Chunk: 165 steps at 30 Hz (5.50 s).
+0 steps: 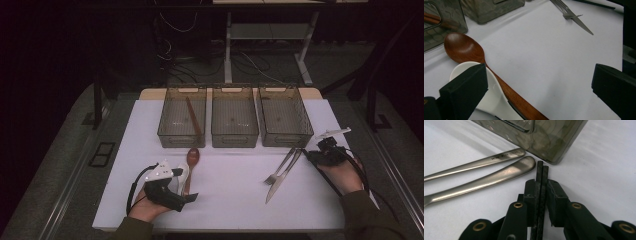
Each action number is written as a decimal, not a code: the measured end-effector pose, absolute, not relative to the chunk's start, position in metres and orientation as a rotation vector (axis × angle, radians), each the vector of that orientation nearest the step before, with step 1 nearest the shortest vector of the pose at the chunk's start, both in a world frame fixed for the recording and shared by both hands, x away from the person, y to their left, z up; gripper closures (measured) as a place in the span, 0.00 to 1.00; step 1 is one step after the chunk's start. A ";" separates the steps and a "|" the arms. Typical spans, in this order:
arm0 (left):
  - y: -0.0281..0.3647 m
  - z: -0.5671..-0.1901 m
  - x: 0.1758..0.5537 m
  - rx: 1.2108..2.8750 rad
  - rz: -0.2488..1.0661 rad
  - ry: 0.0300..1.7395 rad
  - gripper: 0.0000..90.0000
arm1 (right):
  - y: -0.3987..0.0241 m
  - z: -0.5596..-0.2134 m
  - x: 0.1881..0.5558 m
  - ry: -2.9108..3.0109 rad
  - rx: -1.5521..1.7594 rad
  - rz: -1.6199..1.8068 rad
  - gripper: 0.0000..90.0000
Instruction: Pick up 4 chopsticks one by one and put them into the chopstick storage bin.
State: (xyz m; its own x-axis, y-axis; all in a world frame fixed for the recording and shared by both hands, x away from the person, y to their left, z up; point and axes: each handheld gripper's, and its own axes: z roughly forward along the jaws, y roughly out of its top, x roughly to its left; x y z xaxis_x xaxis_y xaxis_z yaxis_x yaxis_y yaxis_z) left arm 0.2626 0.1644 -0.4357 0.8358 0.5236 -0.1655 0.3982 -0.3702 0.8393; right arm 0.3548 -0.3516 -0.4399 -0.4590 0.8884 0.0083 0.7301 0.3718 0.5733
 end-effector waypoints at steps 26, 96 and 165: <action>0.165 -0.435 0.263 1.999 0.157 0.681 0.00 | -0.389 -0.415 0.302 2.337 1.379 0.897 0.80; 0.164 -0.436 0.263 2.003 0.153 0.682 0.00 | -0.416 -0.427 0.287 2.351 1.443 0.924 0.95; 0.163 -0.438 0.265 2.015 0.158 0.672 0.00 | -0.291 -0.380 0.320 2.511 1.011 1.320 0.95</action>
State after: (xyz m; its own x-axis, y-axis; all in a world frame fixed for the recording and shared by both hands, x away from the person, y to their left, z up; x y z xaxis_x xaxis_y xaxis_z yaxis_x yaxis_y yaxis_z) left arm 0.2649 0.1632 -0.4380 0.8394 0.5196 -0.1597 0.3937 -0.3785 0.8377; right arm 0.3200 -0.2908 -0.3802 -0.7671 0.6142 0.1854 0.5009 0.3927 0.7713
